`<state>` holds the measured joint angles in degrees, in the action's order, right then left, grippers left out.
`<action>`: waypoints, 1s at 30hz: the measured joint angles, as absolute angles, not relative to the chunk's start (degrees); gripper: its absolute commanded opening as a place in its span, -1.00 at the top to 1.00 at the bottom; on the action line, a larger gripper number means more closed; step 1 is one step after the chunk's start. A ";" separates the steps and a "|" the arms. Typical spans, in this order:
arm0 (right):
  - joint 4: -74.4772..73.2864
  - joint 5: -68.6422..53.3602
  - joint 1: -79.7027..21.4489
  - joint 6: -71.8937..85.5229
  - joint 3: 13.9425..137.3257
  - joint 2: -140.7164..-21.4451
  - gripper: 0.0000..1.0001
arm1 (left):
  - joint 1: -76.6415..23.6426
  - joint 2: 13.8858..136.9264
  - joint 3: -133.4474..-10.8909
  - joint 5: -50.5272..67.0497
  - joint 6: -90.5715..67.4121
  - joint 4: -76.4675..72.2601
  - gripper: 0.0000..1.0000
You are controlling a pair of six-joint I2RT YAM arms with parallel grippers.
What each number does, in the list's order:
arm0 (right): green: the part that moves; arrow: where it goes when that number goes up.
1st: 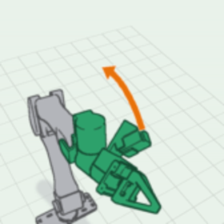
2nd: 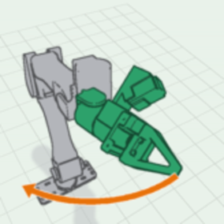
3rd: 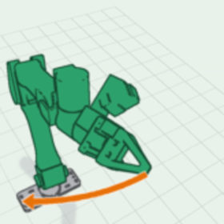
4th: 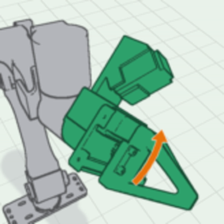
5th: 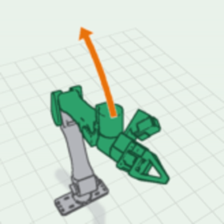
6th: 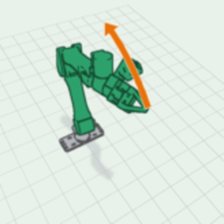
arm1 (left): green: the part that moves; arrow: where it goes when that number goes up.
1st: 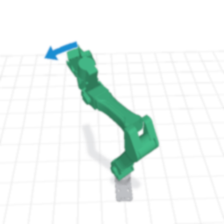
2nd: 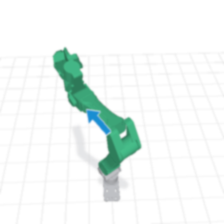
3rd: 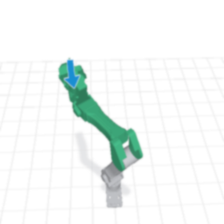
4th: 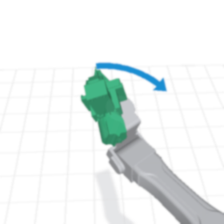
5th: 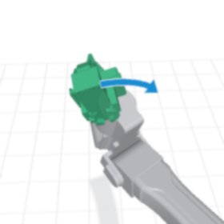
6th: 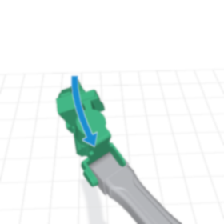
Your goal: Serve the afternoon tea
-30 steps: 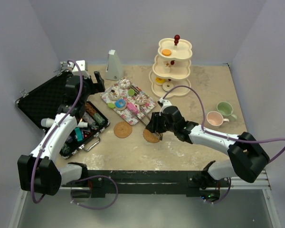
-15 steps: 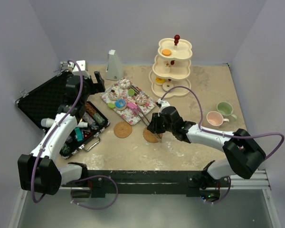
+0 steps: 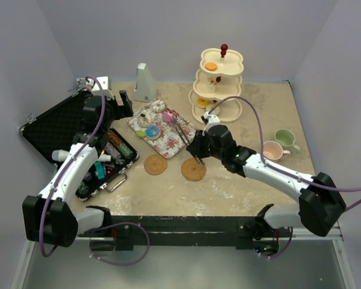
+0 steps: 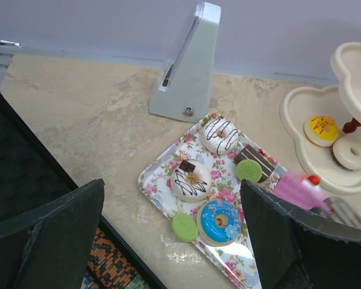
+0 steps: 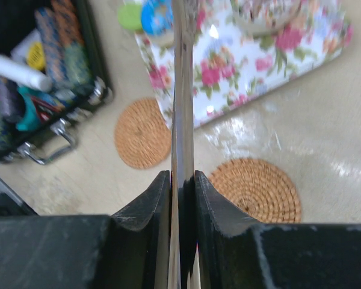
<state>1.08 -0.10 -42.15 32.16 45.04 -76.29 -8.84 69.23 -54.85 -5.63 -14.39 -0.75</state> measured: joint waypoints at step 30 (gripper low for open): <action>-12.93 1.30 -19.66 27.97 56.12 -66.81 0.70 | -8.84 69.23 -54.85 -5.13 -14.41 -0.75 -0.99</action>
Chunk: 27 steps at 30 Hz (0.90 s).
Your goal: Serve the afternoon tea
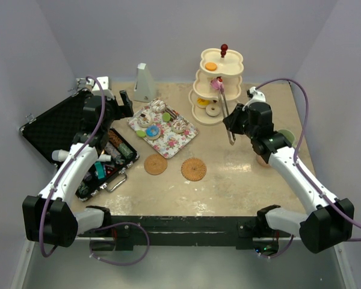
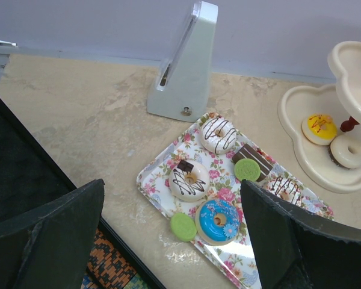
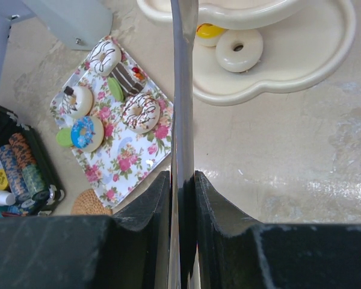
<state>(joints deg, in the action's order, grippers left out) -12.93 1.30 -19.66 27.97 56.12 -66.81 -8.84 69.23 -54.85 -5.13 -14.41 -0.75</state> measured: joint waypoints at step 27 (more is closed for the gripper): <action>-12.21 0.16 -15.31 27.99 55.02 -67.29 0.28 | -9.04 69.21 -54.85 -5.13 -14.41 -0.75 -0.99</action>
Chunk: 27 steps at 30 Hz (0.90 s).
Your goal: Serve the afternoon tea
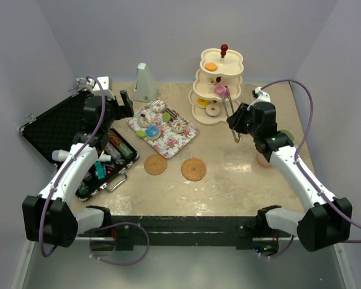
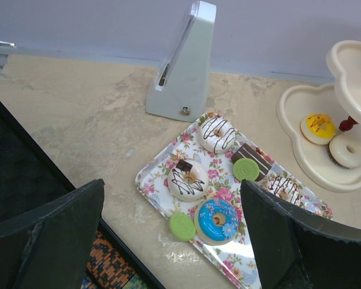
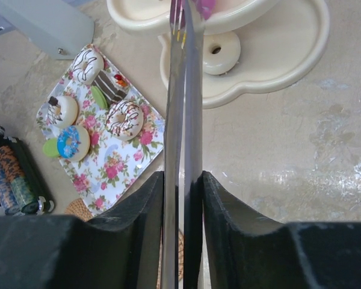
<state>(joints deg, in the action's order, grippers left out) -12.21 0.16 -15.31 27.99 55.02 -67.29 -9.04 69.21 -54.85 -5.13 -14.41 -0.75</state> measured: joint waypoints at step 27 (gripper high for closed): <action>-12.34 0.54 -14.98 25.82 54.96 -63.16 0.06 | -9.04 69.21 -54.85 -5.13 -14.41 -0.75 -0.99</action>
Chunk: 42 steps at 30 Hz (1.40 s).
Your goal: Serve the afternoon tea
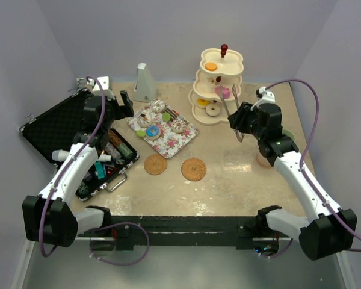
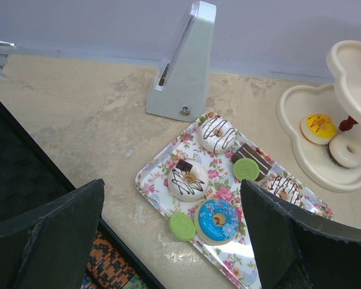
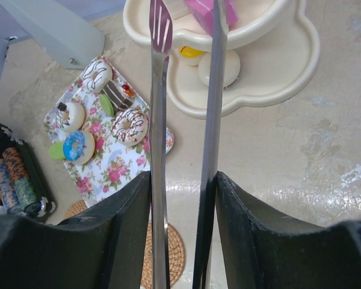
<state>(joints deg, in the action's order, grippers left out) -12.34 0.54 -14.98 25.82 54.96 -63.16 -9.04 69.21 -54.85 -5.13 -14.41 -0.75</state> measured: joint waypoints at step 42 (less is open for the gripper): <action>2.09 0.95 -38.24 34.79 47.31 -82.19 -0.13 | -9.06 69.34 -54.85 -6.17 -14.41 -0.75 -0.99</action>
